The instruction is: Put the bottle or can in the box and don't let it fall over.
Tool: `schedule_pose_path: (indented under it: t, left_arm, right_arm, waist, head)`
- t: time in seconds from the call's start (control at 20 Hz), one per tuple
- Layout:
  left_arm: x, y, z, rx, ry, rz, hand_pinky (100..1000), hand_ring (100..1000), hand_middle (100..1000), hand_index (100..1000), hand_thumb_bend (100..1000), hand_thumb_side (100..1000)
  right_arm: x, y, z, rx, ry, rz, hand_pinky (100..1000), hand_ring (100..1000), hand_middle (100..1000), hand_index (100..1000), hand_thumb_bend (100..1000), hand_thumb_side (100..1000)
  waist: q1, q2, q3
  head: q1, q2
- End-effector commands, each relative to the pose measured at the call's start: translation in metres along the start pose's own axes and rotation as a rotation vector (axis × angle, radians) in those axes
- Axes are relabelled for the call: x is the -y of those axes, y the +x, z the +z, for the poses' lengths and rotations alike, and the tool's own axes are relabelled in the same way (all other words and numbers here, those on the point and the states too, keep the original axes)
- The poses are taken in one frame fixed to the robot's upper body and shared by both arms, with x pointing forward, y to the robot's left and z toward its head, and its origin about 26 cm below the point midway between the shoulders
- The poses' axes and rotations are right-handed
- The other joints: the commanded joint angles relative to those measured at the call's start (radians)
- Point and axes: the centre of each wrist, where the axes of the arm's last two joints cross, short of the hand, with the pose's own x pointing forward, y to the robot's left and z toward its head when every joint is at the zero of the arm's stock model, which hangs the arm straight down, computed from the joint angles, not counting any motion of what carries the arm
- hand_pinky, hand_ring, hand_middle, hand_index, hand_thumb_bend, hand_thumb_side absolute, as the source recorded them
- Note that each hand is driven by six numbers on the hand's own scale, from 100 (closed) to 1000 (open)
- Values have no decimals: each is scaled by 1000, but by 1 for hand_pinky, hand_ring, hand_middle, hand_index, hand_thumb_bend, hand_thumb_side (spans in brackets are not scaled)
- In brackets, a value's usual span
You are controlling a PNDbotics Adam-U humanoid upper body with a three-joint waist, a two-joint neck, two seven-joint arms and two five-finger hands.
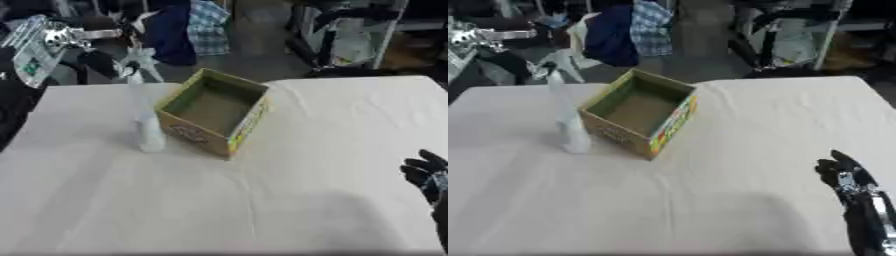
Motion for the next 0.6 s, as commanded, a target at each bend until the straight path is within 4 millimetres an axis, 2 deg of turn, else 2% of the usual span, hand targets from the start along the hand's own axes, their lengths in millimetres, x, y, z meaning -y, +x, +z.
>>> schedule_pose_path:
  t: [0.05,0.2,0.3,0.6]
  left_arm:
    - [-10,-2,6,5,25,1,742,646,635,741,100,147]
    - [-10,-2,6,24,33,5,712,584,568,679,100,160]
    - [-11,-1,7,31,44,5,706,572,555,669,100,164]
    - [-18,-1,11,39,133,10,655,500,474,563,100,201]
  right_arm:
    - [1,5,-3,19,4,4,892,799,728,877,100,720]
    - [1,6,-3,21,6,3,892,799,728,877,100,720]
    - [1,5,-3,19,3,3,892,799,728,877,100,720]
    - [1,5,-3,19,2,2,892,799,728,877,100,720]
  waist:
    - [-1,-7,0]
    - [-1,-7,1]
    - [-2,-8,3]
    - [-2,-9,4]
  head:
    - [-1,5]
    - [2,5]
    - [-1,5]
    - [-1,5]
